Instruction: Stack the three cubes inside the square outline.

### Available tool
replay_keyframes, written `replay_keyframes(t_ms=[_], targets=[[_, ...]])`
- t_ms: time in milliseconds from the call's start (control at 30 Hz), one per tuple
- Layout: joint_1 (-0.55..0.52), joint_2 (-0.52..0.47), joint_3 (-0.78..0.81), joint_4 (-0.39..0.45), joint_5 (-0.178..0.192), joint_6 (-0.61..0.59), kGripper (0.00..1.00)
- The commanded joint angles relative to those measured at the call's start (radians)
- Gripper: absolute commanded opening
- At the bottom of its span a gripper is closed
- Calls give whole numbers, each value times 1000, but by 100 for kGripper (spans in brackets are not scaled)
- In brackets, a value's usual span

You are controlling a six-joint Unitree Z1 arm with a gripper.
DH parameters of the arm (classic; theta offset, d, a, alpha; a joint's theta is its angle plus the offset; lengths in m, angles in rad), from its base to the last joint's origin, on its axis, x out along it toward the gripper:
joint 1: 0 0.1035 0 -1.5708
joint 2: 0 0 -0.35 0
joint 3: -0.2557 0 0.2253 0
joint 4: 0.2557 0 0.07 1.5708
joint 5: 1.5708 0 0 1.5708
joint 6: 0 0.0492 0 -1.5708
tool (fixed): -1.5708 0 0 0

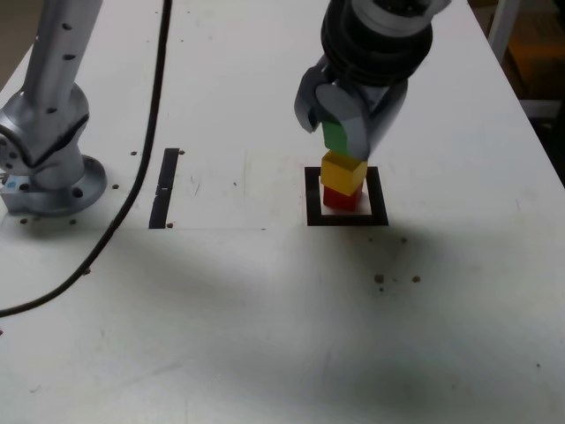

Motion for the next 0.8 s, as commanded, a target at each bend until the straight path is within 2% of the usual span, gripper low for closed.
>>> replay_keyframes(t_ms=[0,133,300,367,400,500,600,767], targets=[[4,6,-1,17,-1,1,45],[6,11,4,17,0,5,57],[6,8,6,17,2,13,75],[6,5,6,17,2,16,88],[6,3,6,17,3,17,91],[6,-15,9,17,15,15,97],[6,-58,24,17,31,11,99],[6,-197,102,16,39,1,100]])
